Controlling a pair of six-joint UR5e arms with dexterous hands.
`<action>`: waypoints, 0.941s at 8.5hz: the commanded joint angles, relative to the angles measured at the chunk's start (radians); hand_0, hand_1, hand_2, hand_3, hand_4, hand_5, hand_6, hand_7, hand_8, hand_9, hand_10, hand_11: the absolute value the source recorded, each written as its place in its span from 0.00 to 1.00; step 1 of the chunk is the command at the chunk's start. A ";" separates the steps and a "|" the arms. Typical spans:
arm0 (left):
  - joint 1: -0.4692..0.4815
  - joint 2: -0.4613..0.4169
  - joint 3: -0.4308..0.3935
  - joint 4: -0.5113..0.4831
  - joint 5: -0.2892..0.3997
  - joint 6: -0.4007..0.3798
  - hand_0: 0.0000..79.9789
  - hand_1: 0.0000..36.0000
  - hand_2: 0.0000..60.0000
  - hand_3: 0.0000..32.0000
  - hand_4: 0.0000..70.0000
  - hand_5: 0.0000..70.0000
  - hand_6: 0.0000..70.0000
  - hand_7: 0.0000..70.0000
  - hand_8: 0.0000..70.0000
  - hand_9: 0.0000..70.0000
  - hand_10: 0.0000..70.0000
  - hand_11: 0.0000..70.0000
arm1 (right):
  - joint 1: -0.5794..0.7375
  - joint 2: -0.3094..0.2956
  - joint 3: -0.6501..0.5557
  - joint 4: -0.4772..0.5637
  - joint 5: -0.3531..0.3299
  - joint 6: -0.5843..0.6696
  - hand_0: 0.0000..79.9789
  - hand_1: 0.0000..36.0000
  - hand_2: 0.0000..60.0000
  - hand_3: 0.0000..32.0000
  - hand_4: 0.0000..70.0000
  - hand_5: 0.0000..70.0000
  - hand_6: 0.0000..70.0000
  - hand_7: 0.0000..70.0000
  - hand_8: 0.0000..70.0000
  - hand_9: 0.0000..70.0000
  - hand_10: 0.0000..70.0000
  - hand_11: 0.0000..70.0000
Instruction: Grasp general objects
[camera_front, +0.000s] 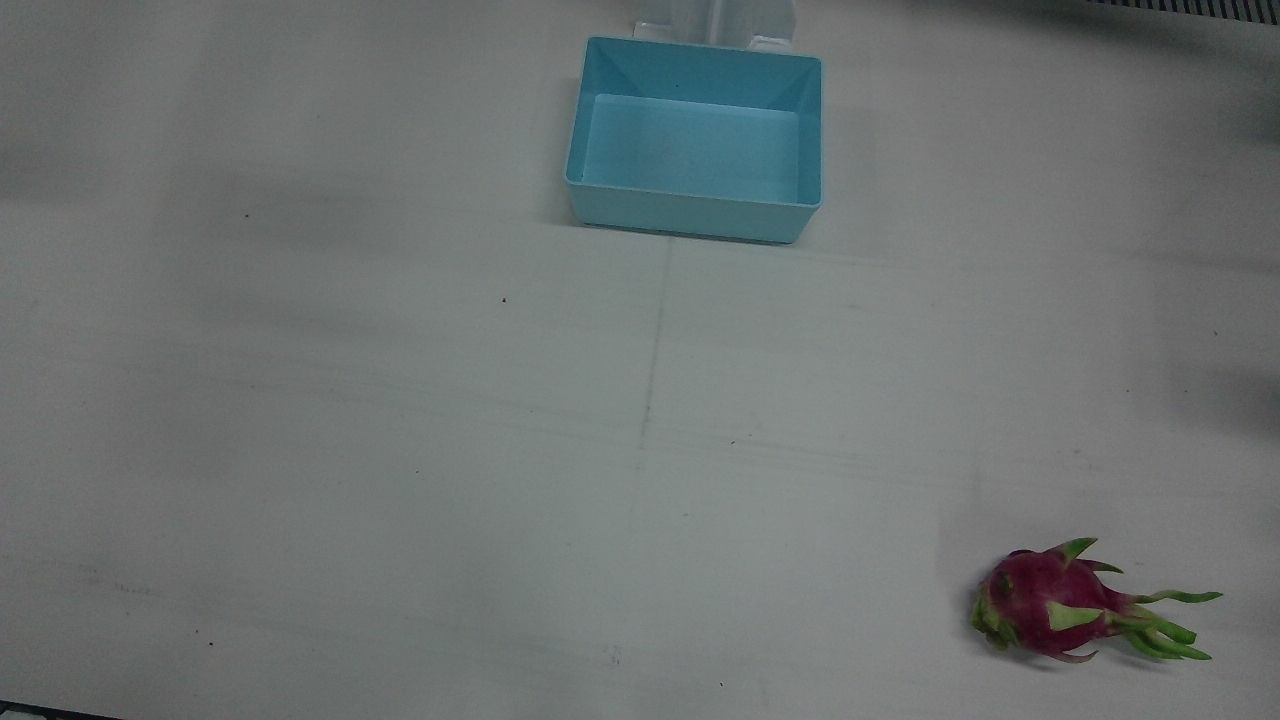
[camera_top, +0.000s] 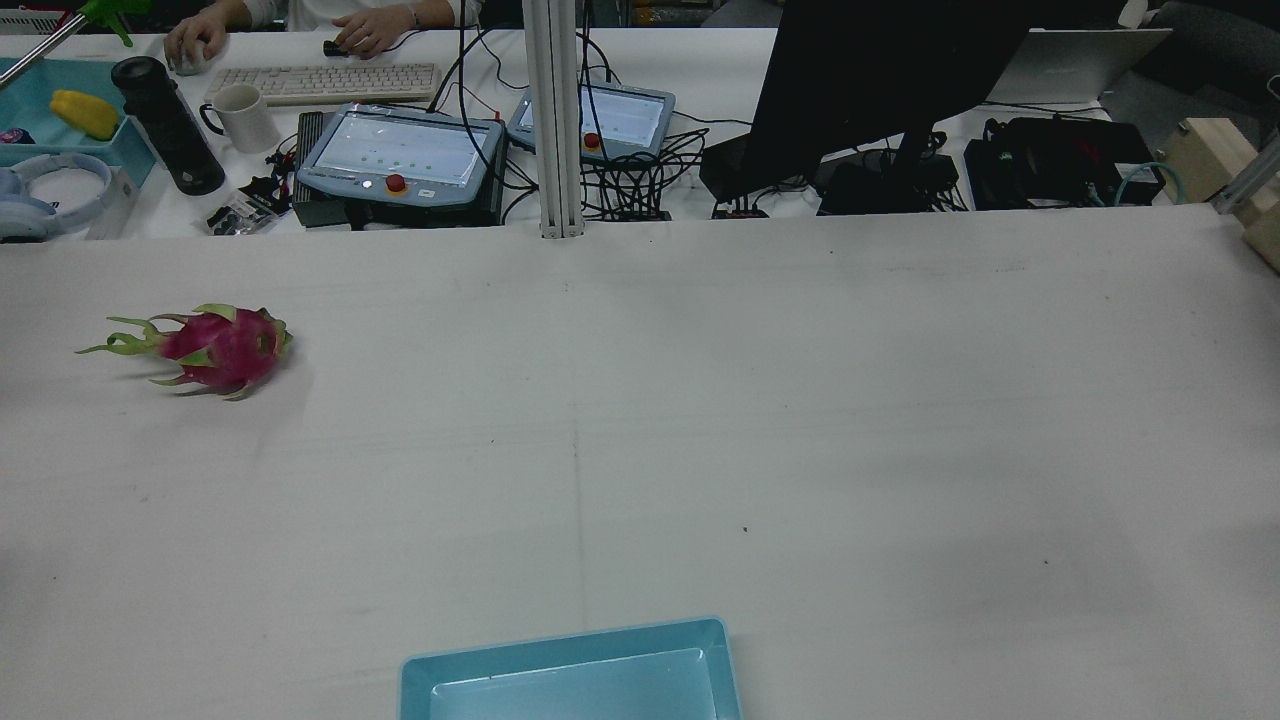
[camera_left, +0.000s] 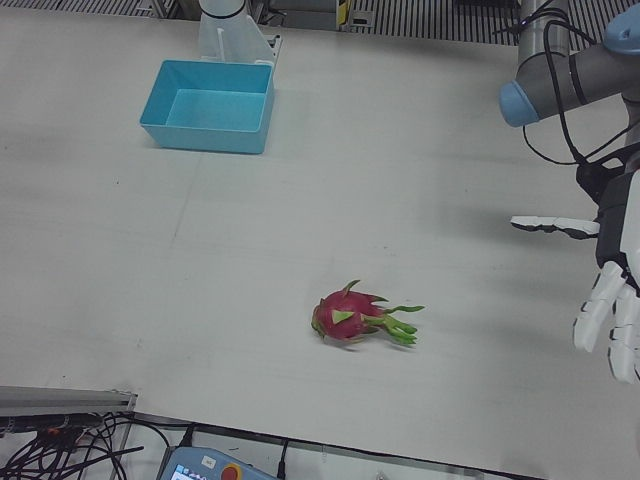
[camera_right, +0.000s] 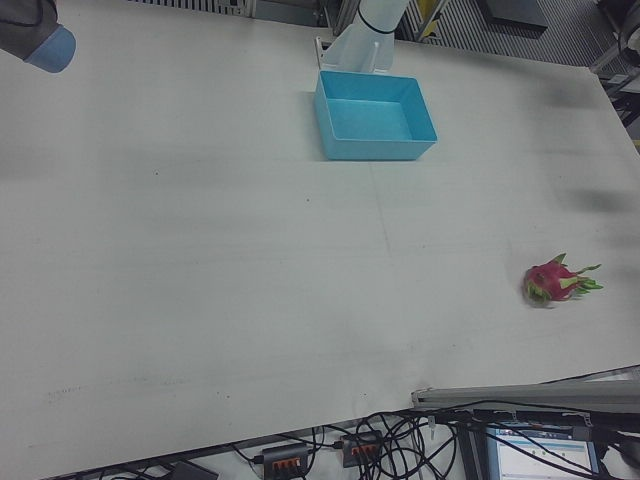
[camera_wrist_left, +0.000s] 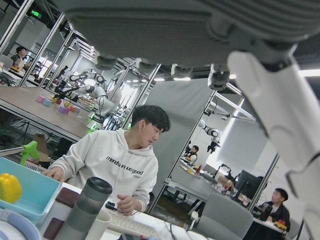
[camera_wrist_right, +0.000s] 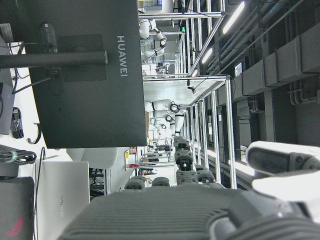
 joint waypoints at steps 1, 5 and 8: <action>0.082 -0.027 -0.244 0.413 0.055 0.343 0.76 0.72 0.12 0.51 0.01 0.00 0.00 0.06 0.00 0.00 0.04 0.10 | 0.000 0.000 0.000 0.000 0.000 0.001 0.00 0.00 0.00 0.00 0.00 0.00 0.00 0.00 0.00 0.00 0.00 0.00; 0.517 -0.206 -0.200 0.650 -0.230 0.423 0.71 0.62 0.05 0.64 0.00 0.00 0.00 0.00 0.00 0.00 0.02 0.07 | 0.000 0.000 0.000 0.000 0.000 -0.001 0.00 0.00 0.00 0.00 0.00 0.00 0.00 0.00 0.00 0.00 0.00 0.00; 0.520 -0.248 -0.049 0.597 -0.253 0.431 0.72 0.63 0.04 0.71 0.00 0.00 0.00 0.00 0.00 0.00 0.04 0.10 | 0.000 0.000 0.000 0.000 0.000 0.001 0.00 0.00 0.00 0.00 0.00 0.00 0.00 0.00 0.00 0.00 0.00 0.00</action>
